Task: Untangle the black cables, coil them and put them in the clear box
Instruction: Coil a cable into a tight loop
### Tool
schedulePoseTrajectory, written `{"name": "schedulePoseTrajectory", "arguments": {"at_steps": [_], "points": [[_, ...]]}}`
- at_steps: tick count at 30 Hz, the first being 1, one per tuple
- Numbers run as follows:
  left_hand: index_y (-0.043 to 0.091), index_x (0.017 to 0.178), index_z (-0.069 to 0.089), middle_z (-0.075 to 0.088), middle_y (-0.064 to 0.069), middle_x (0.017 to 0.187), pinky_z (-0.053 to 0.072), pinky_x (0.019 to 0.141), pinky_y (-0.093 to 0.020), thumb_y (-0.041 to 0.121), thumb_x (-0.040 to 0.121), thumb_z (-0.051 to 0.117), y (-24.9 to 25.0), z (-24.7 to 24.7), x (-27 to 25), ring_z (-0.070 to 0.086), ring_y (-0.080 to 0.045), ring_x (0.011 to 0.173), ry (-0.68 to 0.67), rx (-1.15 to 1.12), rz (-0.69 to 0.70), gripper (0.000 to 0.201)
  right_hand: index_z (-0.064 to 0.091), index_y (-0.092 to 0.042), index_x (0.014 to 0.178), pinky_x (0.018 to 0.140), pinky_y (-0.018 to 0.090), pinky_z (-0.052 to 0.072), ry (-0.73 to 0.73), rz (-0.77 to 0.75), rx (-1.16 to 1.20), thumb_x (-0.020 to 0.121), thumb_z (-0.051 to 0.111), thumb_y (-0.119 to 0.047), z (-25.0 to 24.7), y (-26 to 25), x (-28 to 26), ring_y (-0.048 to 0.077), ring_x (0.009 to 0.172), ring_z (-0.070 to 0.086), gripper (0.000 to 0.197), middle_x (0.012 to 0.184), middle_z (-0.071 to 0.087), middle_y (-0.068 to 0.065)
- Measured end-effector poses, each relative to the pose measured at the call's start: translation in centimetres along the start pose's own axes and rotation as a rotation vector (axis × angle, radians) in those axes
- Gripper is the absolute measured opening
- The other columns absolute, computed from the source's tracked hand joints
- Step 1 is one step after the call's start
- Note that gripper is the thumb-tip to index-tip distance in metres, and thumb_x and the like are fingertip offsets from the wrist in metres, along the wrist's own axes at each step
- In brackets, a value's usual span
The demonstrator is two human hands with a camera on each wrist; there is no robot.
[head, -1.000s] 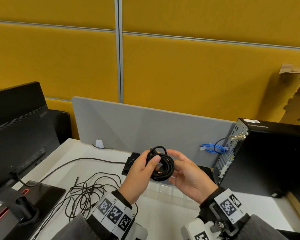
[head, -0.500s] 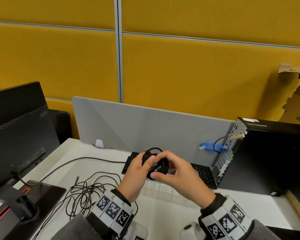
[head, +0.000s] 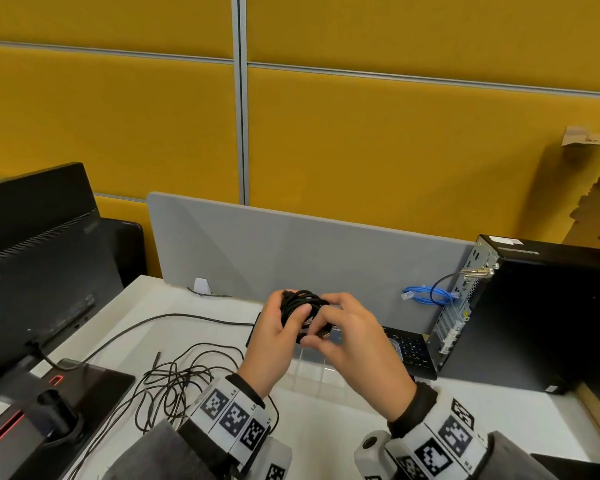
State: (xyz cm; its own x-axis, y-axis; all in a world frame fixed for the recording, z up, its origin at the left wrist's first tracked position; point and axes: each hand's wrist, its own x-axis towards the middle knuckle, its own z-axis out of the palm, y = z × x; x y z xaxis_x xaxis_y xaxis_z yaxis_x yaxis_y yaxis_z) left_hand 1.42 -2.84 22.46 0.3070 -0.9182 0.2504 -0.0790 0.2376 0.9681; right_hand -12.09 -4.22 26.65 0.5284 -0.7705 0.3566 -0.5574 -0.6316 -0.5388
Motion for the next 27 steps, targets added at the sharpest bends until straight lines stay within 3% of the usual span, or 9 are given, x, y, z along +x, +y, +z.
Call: {"name": "schedulePoseTrajectory", "arguments": {"at_steps": [3, 8, 11, 14, 15, 18, 20, 24, 27], "points": [[0.021, 0.101, 0.054, 0.064, 0.000, 0.099, 0.047, 0.086, -0.023, 0.018, 0.093, 0.052, -0.2, -0.2, 0.1, 0.060, -0.011, 0.097, 0.000, 0.071, 0.035, 0.009, 0.068, -0.021, 0.074, 0.080, 0.018, 0.045, 0.127, -0.014, 0.138, 0.076, 0.075, -0.023, -0.6, 0.3, 0.0, 0.000, 0.087, 0.056, 0.007, 0.092, 0.055, -0.018], [0.028, 0.095, 0.050, 0.061, 0.003, 0.098, 0.044, 0.077, -0.013, 0.022, 0.092, 0.053, 0.1, -0.9, 0.8, 0.058, -0.005, 0.094, 0.055, 0.176, 0.102, 0.008, 0.058, -0.018, 0.073, 0.043, 0.018, 0.040, 0.183, -0.205, -0.317, 0.083, 0.056, -0.033, -1.6, -0.3, -0.4, 0.007, 0.054, 0.045, 0.019, 0.070, 0.050, -0.006], [0.026, 0.091, 0.051, 0.062, 0.007, 0.092, 0.048, 0.075, -0.013, 0.018, 0.090, 0.058, 0.6, -0.7, 0.7, 0.060, 0.002, 0.086, 0.079, 0.142, 0.131, 0.010, 0.063, -0.021, 0.078, 0.045, 0.016, 0.031, 0.094, -0.160, -0.435, 0.078, 0.068, -0.027, -1.5, 0.1, -0.4, 0.009, 0.051, 0.050, 0.008, 0.068, 0.051, -0.008], [0.019, 0.089, 0.055, 0.064, 0.007, 0.077, 0.051, 0.069, -0.017, 0.019, 0.086, 0.063, 0.9, -0.3, 0.4, 0.061, -0.001, 0.070, 0.088, 0.101, 0.122, 0.008, 0.066, -0.023, 0.076, 0.050, 0.020, 0.023, -0.040, -0.119, -0.618, 0.048, 0.089, -0.010, -0.7, 0.1, -0.5, 0.010, 0.050, 0.048, 0.038, 0.064, 0.051, -0.008], [0.017, 0.089, 0.056, 0.064, 0.004, 0.071, 0.052, 0.067, -0.021, 0.019, 0.085, 0.064, 1.0, -0.2, 0.4, 0.062, -0.005, 0.066, 0.081, 0.084, 0.112, 0.009, 0.064, -0.022, 0.081, 0.054, 0.021, 0.027, -0.098, -0.111, -0.611, 0.050, 0.086, -0.007, -0.7, -0.3, -0.5, 0.010, 0.056, 0.051, 0.041, 0.068, 0.054, -0.007], [0.011, 0.090, 0.060, 0.063, -0.005, 0.058, 0.055, 0.062, -0.027, 0.016, 0.080, 0.070, 1.3, -0.2, 0.2, 0.062, -0.014, 0.057, 0.058, -0.007, 0.065, 0.016, 0.044, -0.019, 0.113, 0.081, 0.026, 0.031, -0.239, -0.102, -0.431, 0.088, 0.047, 0.000, -0.7, -0.7, -0.6, 0.015, 0.089, 0.045, 0.032, 0.103, 0.051, -0.007], [0.008, 0.094, 0.059, 0.061, -0.003, 0.052, 0.052, 0.057, -0.025, 0.011, 0.078, 0.071, 1.5, -0.3, 0.2, 0.061, -0.014, 0.053, 0.047, -0.112, 0.013, 0.021, 0.036, -0.023, 0.103, 0.077, 0.026, 0.030, -0.340, -0.011, -0.220, 0.097, 0.033, -0.007, -0.6, -0.6, -0.5, 0.013, 0.080, 0.038, 0.017, 0.088, 0.046, -0.012], [0.008, 0.106, 0.055, 0.068, 0.002, 0.067, 0.051, 0.059, -0.019, 0.003, 0.079, 0.068, 1.8, -0.9, 0.1, 0.063, -0.010, 0.060, -0.070, -0.206, -0.042, 0.030, 0.048, -0.028, 0.084, 0.060, 0.033, 0.038, -0.217, 0.119, 0.118, 0.097, 0.040, -0.036, -0.3, -0.1, 0.1, 0.017, 0.062, 0.047, 0.017, 0.076, 0.061, 0.007], [0.013, 0.107, 0.054, 0.069, 0.003, 0.092, 0.052, 0.070, -0.019, -0.003, 0.082, 0.062, 2.1, -1.7, 0.3, 0.067, -0.005, 0.085, -0.148, -0.184, -0.031, 0.031, 0.059, -0.026, 0.087, 0.073, 0.035, 0.046, -0.222, 0.139, 0.230, 0.095, 0.044, -0.036, -0.5, 0.6, 0.6, 0.019, 0.073, 0.056, 0.020, 0.084, 0.066, 0.006]]}}
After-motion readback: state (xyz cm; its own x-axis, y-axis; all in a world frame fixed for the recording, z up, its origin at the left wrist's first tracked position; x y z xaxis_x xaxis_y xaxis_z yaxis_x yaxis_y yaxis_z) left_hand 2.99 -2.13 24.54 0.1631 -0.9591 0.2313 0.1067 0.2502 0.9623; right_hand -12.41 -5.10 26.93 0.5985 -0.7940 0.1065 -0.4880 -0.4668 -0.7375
